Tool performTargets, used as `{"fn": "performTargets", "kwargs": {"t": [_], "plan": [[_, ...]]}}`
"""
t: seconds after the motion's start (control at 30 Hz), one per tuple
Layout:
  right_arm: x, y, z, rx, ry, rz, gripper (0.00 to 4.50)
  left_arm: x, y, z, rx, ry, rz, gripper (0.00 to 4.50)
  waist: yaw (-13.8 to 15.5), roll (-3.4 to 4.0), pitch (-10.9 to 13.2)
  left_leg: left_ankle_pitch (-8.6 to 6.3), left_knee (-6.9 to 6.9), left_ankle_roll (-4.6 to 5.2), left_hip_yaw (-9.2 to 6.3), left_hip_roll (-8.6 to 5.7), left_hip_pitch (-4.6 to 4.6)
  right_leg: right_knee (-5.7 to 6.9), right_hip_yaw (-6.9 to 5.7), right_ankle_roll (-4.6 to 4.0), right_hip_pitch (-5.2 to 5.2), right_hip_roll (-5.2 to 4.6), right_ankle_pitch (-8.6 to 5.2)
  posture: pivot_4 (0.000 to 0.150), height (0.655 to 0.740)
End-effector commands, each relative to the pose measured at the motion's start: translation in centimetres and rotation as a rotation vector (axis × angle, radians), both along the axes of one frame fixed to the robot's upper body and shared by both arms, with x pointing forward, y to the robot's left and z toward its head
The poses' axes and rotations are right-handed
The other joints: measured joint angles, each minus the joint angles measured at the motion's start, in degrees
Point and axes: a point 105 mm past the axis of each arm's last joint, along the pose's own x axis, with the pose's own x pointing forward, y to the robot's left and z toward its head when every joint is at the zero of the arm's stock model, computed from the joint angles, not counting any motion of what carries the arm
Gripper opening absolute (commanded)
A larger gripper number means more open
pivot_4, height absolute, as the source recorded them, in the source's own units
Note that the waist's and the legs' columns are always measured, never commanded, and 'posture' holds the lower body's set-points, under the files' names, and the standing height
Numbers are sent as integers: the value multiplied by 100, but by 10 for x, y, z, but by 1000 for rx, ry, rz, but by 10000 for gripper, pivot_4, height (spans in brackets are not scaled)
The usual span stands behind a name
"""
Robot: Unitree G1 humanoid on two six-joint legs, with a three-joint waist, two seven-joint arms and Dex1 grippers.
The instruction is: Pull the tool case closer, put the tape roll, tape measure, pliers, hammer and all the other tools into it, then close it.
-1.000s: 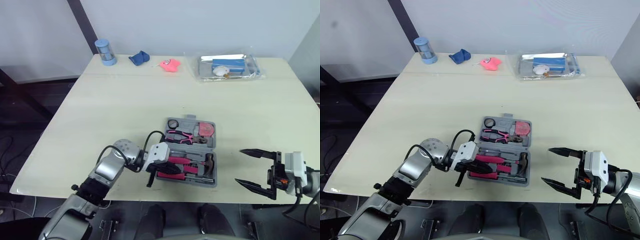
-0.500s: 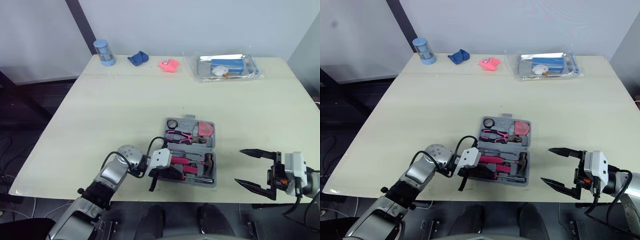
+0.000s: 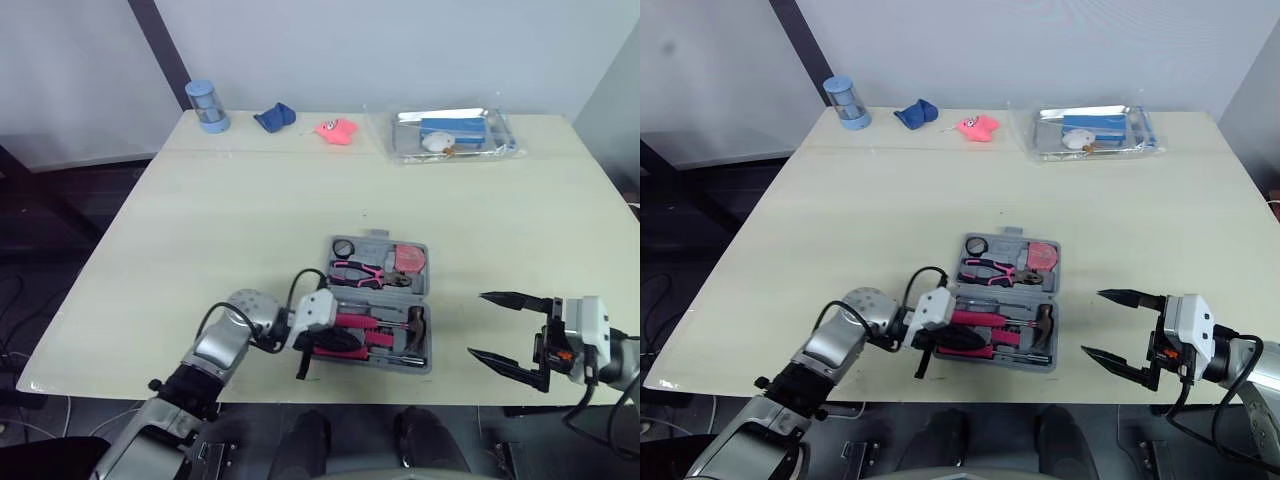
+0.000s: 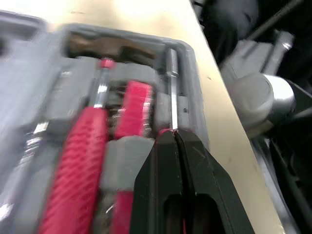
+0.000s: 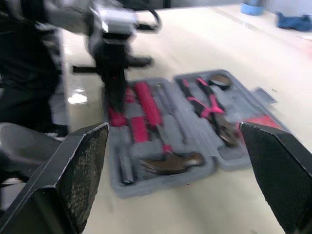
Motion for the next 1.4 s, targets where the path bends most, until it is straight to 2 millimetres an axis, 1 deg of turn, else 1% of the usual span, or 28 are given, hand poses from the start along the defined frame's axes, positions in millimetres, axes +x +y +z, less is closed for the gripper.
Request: {"fn": "performTargets", "kwargs": {"t": [0.03,0.13,0.23,0.3,0.37,0.47,0.5,0.53,0.57,0.63,0.7,0.73,0.87,1.1,1.4], "plan": [[4,2,0,-10,1,-14,45000,8,9,20,-59,-53,71,768,5,0,0,0,0,0,0,0,0,0,0,0,0,0,0,1500,7400],[13,-1,-8,-40,30,-50,45000,15,22,33,-100,-59,137,768,0,0,0,0,0,0,0,0,0,-1,0,0,0,0,0,1500,7400],[29,-5,-15,-39,59,-109,45000,30,44,46,-126,-98,231,768,-4,0,0,0,0,0,1,0,0,-1,0,0,-1,0,0,1500,7400],[39,-6,-21,-37,81,-128,45000,38,59,48,-127,-68,295,768,-9,-1,1,0,0,0,1,0,0,0,0,0,-2,0,0,1500,7400],[51,-6,-25,-20,84,-145,45000,49,73,48,-131,-90,366,768,-7,0,1,0,-1,0,0,0,2,0,-1,-1,-2,1,0,1500,7400],[66,-2,-33,-19,108,-142,37508,58,92,36,-102,-67,427,0,-12,0,1,0,-2,0,3,0,-1,-3,-1,-1,-4,0,0,1500,7400],[70,-1,-37,-34,118,-136,33473,59,96,32,-96,-49,434,0,-12,0,1,0,-1,0,2,0,-3,-3,-1,0,-6,0,0,1500,7400],[73,0,-42,-49,126,-130,27030,59,98,28,-96,-37,433,0,-12,0,1,0,-1,-1,2,-1,-2,-3,-1,0,-6,0,0,1500,7400],[77,0,-45,-60,132,-133,23421,61,100,24,-87,-33,437,0,-13,0,2,0,-2,-1,2,-1,-4,-3,-1,-1,-8,0,0,1500,7400],[86,2,-54,-98,147,-133,13744,66,104,16,-70,-21,450,0,-10,0,2,0,-2,-1,1,-1,-5,-3,-3,-1,-10,0,0,1500,7400],[91,5,-60,-140,156,-115,3521,69,105,11,-65,-8,450,0,-6,0,2,1,0,-1,0,-2,-5,0,-4,-1,-10,0,0,1500,7400],[92,7,-62,-155,163,-101,667,69,104,9,-63,6,437,0,-6,0,2,1,0,-1,0,-2,-5,1,-5,-1,-10,0,0,1500,7400],[99,16,-71,-199,171,-76,667,72,98,1,-46,24,412,0,-18,0,2,2,0,-2,-2,-3,-6,1,-6,-1,-11,0,0,1500,7400],[101,23,-82,-250,168,-40,667,76,86,-7,-28,29,369,0,-30,0,2,2,1,-2,-3,-3,-6,5,-6,-1,-12,0,0,1500,7400],[102,37,-79,-224,150,-11,667,77,77,-13,-17,27,349,0,-33,0,2,2,2,-2,-6,-4,-5,9,-7,-1,-12,0,1,1500,7400]]}}
